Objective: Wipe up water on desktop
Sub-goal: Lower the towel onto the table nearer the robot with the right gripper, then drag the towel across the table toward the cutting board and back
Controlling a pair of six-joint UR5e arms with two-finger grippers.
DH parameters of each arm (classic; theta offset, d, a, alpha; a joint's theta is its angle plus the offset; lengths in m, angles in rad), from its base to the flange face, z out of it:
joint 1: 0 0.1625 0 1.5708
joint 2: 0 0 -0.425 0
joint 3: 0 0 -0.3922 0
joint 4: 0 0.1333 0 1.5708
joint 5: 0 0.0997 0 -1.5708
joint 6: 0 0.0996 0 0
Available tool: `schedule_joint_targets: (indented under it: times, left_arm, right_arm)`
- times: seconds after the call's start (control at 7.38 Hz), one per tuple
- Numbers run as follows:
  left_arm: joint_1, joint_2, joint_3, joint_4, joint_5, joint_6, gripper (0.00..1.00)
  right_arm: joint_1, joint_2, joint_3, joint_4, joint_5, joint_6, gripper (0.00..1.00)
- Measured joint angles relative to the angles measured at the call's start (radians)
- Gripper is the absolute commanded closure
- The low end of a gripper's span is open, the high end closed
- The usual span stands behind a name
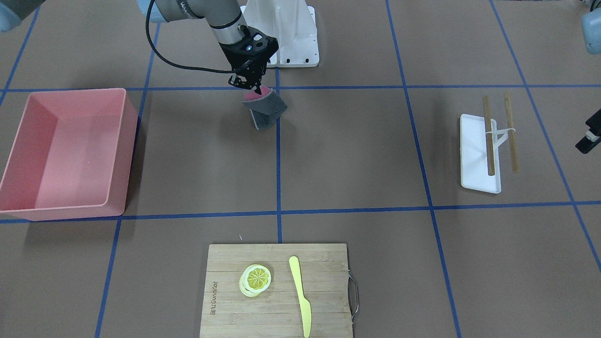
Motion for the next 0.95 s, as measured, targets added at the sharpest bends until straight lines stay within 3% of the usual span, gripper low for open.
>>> schedule_joint_targets:
  times: [0.41, 0.95]
  left_arm:
    - [0.003, -0.006, 0.0, 0.0, 0.001, -0.01, 0.02]
    - [0.006, -0.008, 0.002, 0.0, 0.007, -0.012, 0.02]
  right_arm:
    - [0.122, 0.015, -0.1, -0.001, 0.016, 0.007, 1.0]
    - [0.308, 0.024, -0.215, -0.001, 0.16, -0.003, 1.0]
